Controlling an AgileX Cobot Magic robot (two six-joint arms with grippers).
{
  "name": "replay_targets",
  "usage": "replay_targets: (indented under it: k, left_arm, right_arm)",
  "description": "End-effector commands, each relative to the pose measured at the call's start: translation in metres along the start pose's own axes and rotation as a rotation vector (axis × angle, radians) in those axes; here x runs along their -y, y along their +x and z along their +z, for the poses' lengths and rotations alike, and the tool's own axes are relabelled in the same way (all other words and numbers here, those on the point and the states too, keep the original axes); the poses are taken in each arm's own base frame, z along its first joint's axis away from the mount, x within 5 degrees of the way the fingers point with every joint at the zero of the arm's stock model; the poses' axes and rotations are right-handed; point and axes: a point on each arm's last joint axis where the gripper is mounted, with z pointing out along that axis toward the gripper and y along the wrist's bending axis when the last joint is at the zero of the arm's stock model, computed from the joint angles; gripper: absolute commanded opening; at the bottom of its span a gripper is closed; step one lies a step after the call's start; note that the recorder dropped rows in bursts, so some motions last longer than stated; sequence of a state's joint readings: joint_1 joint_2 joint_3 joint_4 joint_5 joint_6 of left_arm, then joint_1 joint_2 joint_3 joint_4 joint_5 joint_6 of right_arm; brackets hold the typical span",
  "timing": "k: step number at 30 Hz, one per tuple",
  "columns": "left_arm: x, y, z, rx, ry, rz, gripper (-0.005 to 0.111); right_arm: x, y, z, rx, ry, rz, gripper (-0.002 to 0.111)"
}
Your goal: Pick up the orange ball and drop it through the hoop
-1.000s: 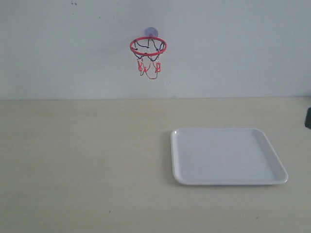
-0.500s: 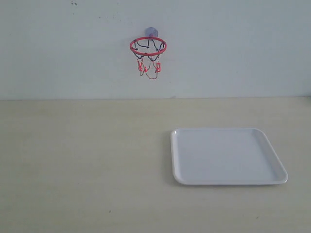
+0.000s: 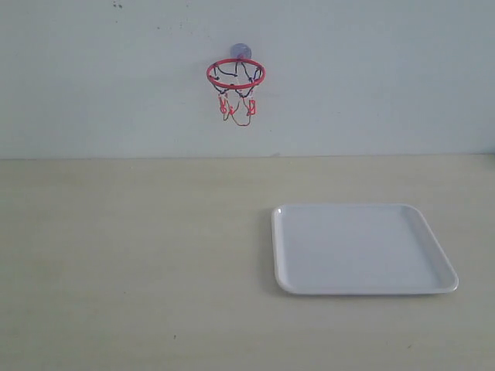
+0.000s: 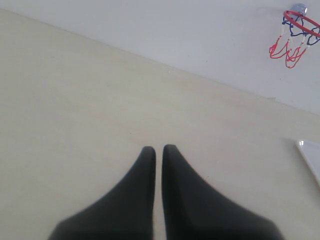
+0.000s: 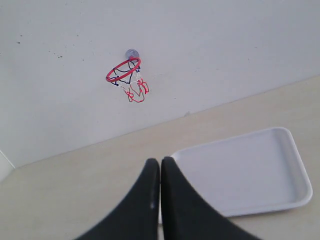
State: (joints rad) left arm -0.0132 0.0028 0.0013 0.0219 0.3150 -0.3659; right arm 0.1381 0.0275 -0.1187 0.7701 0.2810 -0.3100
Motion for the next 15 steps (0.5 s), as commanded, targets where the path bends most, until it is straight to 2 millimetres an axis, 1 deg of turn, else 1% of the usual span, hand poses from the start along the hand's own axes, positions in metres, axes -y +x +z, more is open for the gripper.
replay_targets:
  k: [1,11,12,15]
  left_arm:
    - [0.001,-0.001,0.000,0.009,0.012,0.003,0.004]
    - [0.001,-0.001,0.000,0.009,0.012,0.003,0.004]
    - [0.001,-0.001,0.000,0.009,0.012,0.003,0.004]
    - [0.001,-0.001,0.000,0.009,0.012,0.003,0.004]
  right_arm:
    - [0.000,-0.001,-0.001,0.013,-0.002,-0.002,0.000]
    - [0.000,0.000,-0.002,0.019,-0.005,-0.012,0.000]
    - [0.001,0.001,-0.002,0.017,0.002,-0.045,0.000]
    - [0.009,0.012,-0.001,-0.051,0.050,-0.193,0.000]
